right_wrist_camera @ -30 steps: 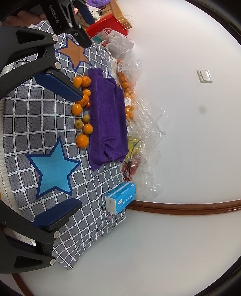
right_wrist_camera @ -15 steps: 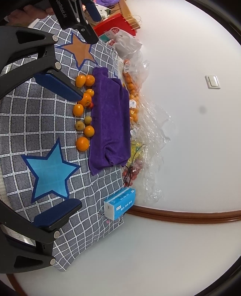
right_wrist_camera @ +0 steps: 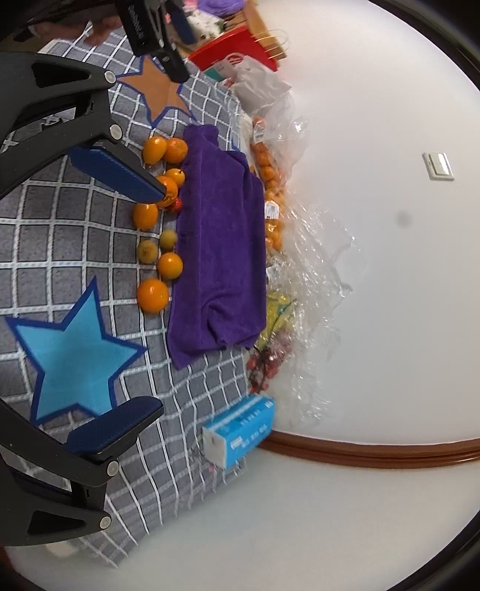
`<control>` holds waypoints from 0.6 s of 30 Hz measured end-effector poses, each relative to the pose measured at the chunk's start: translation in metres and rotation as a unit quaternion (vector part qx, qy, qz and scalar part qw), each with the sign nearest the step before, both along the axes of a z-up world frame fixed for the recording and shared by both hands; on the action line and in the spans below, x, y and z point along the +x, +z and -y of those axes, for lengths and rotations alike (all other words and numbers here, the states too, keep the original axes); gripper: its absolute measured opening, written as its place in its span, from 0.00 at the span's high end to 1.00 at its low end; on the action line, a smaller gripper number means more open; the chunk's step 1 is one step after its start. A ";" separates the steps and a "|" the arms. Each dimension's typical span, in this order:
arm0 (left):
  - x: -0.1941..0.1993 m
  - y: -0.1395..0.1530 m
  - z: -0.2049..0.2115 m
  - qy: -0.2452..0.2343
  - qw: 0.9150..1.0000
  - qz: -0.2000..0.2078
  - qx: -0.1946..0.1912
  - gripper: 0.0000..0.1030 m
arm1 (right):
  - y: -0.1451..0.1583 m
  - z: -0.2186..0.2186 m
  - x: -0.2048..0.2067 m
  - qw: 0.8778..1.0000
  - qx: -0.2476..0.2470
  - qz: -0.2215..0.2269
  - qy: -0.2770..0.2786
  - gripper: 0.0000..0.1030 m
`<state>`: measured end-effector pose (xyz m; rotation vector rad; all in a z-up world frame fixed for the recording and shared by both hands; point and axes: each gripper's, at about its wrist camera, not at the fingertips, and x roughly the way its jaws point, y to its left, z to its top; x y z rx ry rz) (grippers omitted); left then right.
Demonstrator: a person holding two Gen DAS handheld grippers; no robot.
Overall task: Organize fruits
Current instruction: 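Grasp a small orange with the left tool while the right tool grasps a large orange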
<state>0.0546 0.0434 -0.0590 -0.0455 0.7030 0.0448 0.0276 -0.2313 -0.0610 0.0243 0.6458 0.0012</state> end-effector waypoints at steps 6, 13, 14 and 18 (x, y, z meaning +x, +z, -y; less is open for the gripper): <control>0.017 -0.030 -0.019 -0.007 0.999 -0.032 -0.009 0.08 | -0.029 0.013 0.027 0.999 0.023 -0.035 0.001 0.04; 0.039 -0.057 -0.018 -0.027 0.997 -0.061 -0.026 0.09 | -0.060 0.013 0.047 0.998 0.015 -0.065 0.003 0.15; 0.043 -0.061 -0.015 -0.032 0.997 -0.064 -0.026 0.09 | -0.063 0.013 0.048 0.998 0.015 -0.069 0.003 0.18; 0.058 -0.073 -0.003 -0.048 0.996 -0.074 -0.032 0.23 | -0.073 0.012 0.055 0.997 0.008 -0.075 0.008 0.22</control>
